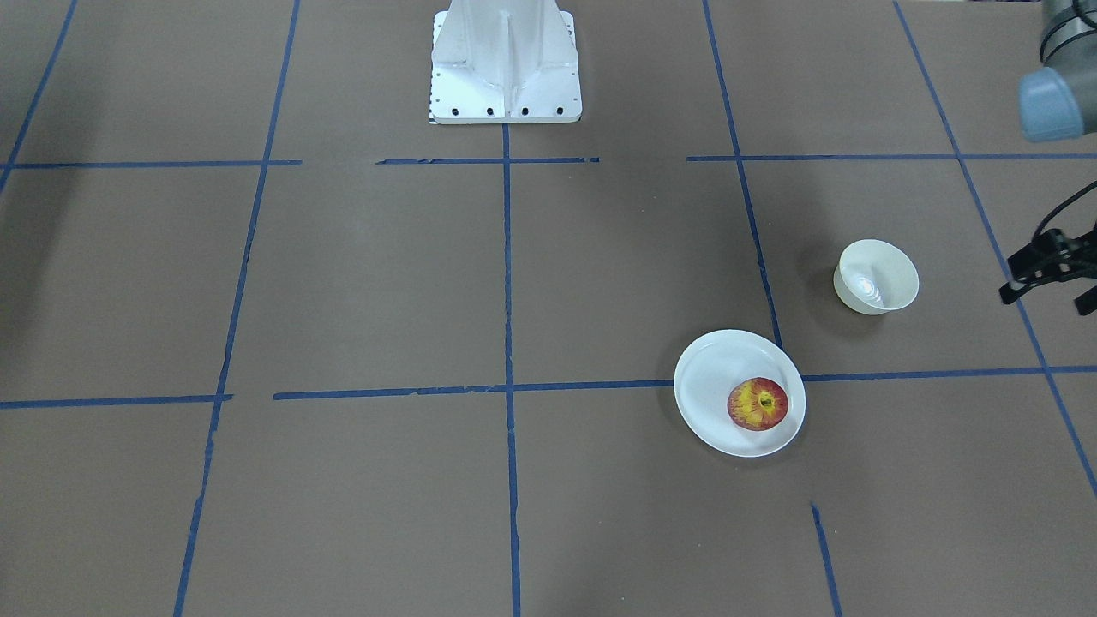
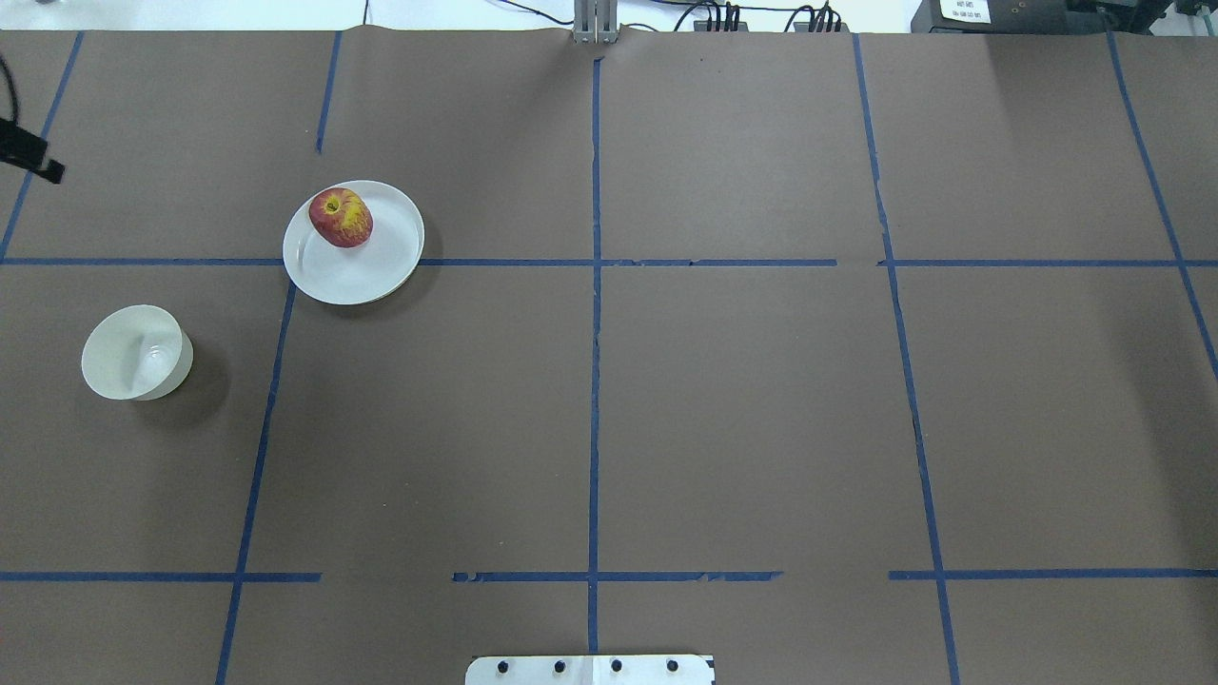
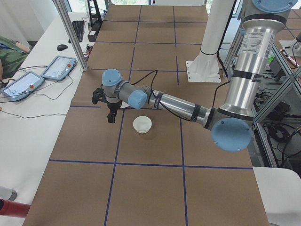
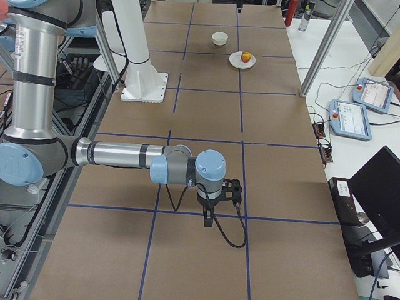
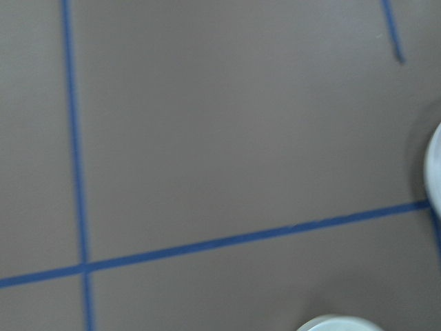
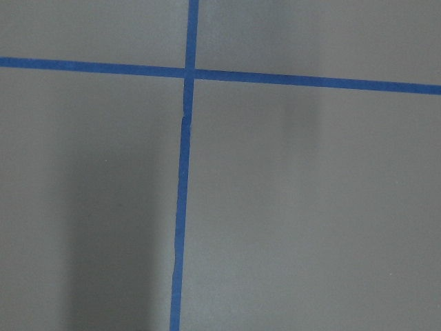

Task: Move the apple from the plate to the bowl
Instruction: 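Reach the left gripper down over the apple on the white plate, then close the left gripper on the apple and lift it off the plate, then carry the apple with the left gripper over the small white bowl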

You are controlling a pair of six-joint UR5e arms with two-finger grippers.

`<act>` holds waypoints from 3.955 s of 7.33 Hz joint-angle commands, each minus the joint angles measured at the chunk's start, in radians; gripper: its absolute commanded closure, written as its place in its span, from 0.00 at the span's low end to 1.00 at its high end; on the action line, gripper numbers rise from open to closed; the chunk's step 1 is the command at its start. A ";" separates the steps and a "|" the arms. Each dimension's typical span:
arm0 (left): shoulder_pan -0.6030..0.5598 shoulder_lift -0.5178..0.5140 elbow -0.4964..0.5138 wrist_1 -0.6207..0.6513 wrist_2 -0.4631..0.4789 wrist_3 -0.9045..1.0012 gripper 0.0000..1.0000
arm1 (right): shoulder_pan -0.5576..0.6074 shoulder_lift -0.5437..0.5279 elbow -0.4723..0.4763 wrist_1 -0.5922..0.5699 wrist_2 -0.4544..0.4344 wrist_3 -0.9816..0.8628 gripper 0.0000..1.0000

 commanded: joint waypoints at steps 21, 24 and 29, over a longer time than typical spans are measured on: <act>0.224 -0.212 0.185 -0.145 0.086 -0.445 0.92 | 0.000 0.000 0.000 0.000 0.000 0.000 0.00; 0.196 0.077 -0.169 0.071 0.089 -0.160 0.91 | 0.000 -0.001 0.000 0.000 0.000 0.000 0.00; 0.209 0.310 -0.158 -0.212 0.102 -0.298 0.91 | 0.000 -0.001 0.000 0.000 0.000 0.000 0.00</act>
